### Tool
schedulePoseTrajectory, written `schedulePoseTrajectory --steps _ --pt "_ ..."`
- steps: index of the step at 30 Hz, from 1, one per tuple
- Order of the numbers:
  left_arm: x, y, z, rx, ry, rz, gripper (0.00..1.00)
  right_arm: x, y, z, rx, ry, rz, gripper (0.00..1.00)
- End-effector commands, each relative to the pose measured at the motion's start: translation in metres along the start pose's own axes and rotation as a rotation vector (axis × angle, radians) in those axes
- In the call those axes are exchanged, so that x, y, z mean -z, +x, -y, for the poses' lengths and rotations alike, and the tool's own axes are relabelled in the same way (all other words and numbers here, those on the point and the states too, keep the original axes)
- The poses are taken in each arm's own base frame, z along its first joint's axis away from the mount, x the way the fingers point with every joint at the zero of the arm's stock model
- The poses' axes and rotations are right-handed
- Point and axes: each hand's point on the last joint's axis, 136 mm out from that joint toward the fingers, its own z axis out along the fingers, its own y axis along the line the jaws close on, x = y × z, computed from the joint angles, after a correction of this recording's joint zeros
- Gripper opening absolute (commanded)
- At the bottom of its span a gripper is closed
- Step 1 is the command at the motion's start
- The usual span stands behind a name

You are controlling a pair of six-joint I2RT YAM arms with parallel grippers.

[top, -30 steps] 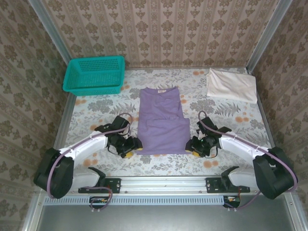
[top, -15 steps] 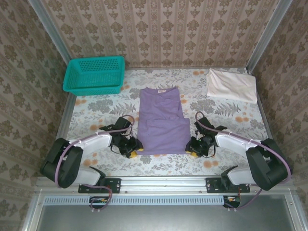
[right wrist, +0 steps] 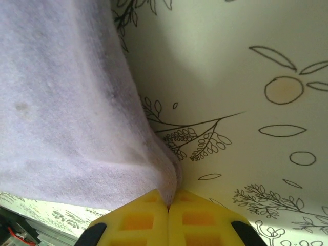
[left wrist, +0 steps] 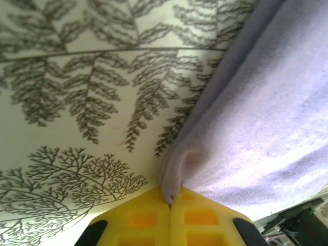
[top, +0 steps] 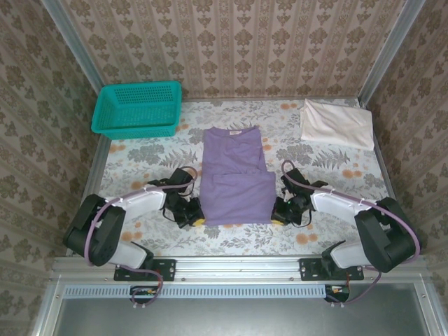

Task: Fold and stack the t-shirts

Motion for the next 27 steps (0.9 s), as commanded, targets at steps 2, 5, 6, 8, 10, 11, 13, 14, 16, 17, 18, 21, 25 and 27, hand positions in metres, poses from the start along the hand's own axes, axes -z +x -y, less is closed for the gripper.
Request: schedulePoseTrajectory --steps 2,5,6,8,10,11,13,14,16,17,18,21,25,27 --pt "0.008 0.0 -0.023 -0.038 -0.151 0.036 0.0 0.007 0.006 0.008 0.027 0.062 -0.015 0.0" --pt "0.015 0.004 -0.036 -0.084 -0.233 0.044 0.0 0.007 0.02 0.01 0.027 0.039 -0.06 0.0" --pt "0.015 0.008 -0.041 -0.098 -0.253 0.037 0.0 0.007 0.027 0.012 0.032 0.04 -0.082 0.0" --pt "0.015 0.017 -0.047 -0.123 -0.283 0.021 0.0 0.007 0.04 0.016 0.038 0.044 -0.12 0.0" --pt "0.013 0.03 -0.053 -0.131 -0.282 -0.015 0.0 0.009 0.055 0.017 0.041 0.035 -0.154 0.0" --pt "0.011 0.035 -0.053 -0.137 -0.266 -0.029 0.0 0.01 0.061 0.018 0.04 0.031 -0.168 0.0" --pt "0.011 0.049 -0.049 -0.151 -0.217 -0.069 0.0 0.015 0.075 0.017 0.048 0.019 -0.182 0.0" --pt "0.013 0.053 -0.048 -0.159 -0.21 -0.078 0.0 0.018 0.08 0.016 0.048 0.011 -0.184 0.0" --pt "0.02 0.061 -0.043 -0.178 -0.178 -0.09 0.0 0.023 0.092 0.013 0.047 -0.019 -0.187 0.0" --pt "0.023 0.064 -0.041 -0.186 -0.162 -0.091 0.0 0.026 0.096 0.012 0.044 -0.026 -0.186 0.0" --pt "0.027 0.067 -0.038 -0.191 -0.146 -0.091 0.0 0.03 0.099 0.013 0.04 -0.031 -0.181 0.0" --pt "0.04 0.072 -0.024 -0.202 -0.089 -0.086 0.0 0.041 0.099 0.002 0.04 -0.084 -0.145 0.0" --pt "0.067 0.065 0.012 -0.235 -0.006 -0.042 0.0 0.065 0.082 -0.024 0.079 -0.126 -0.061 0.0" --pt "0.082 0.055 0.031 -0.238 0.025 -0.013 0.0 0.077 0.069 -0.04 0.088 -0.152 -0.02 0.0"
